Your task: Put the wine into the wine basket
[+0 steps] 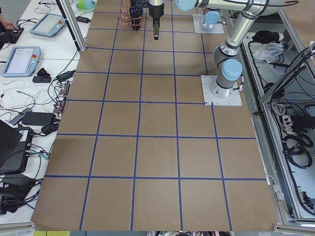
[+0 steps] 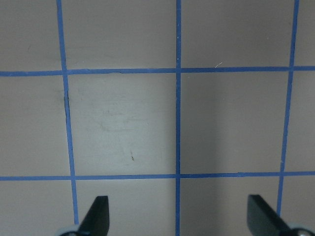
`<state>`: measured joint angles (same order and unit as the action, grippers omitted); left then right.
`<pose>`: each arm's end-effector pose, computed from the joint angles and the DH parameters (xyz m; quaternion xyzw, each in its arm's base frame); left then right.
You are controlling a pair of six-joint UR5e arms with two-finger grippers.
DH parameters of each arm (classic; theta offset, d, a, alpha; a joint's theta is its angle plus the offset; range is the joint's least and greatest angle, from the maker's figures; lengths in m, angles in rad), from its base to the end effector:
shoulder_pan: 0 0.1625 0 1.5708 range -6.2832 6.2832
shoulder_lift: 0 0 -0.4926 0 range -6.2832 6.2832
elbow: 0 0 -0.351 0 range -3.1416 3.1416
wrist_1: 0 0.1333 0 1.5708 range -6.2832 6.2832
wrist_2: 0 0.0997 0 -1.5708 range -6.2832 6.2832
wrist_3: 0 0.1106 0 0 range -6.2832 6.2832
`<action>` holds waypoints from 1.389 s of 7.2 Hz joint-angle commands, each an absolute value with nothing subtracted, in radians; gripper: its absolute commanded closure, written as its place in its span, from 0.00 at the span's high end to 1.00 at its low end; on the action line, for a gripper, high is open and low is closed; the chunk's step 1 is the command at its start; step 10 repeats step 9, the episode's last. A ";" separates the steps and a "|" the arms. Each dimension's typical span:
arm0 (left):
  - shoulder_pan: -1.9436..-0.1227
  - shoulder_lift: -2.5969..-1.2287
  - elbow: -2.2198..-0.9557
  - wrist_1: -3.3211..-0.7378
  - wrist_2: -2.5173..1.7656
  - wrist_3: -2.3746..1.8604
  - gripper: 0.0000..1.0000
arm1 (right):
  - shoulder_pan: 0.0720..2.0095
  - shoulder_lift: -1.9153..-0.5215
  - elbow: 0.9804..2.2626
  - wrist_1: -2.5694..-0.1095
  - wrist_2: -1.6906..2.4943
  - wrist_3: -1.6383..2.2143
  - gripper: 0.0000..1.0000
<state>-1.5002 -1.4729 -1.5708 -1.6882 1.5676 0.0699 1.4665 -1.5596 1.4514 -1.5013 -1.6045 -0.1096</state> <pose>-0.1052 -0.4071 0.5745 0.0004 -1.0000 -0.0096 0.0023 0.0812 -0.4694 0.5864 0.0023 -0.9997 0.0174 0.0188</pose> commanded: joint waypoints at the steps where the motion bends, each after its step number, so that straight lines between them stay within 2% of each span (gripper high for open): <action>1: -1.500 -1.474 -1.571 -1.689 1.568 0.069 1.00 | 1.584 -1.583 1.454 -1.440 -1.603 0.156 1.00; 10: -1.500 -1.473 -1.571 -1.687 1.566 0.069 1.00 | 1.626 -1.580 1.456 -1.442 -1.600 0.158 1.00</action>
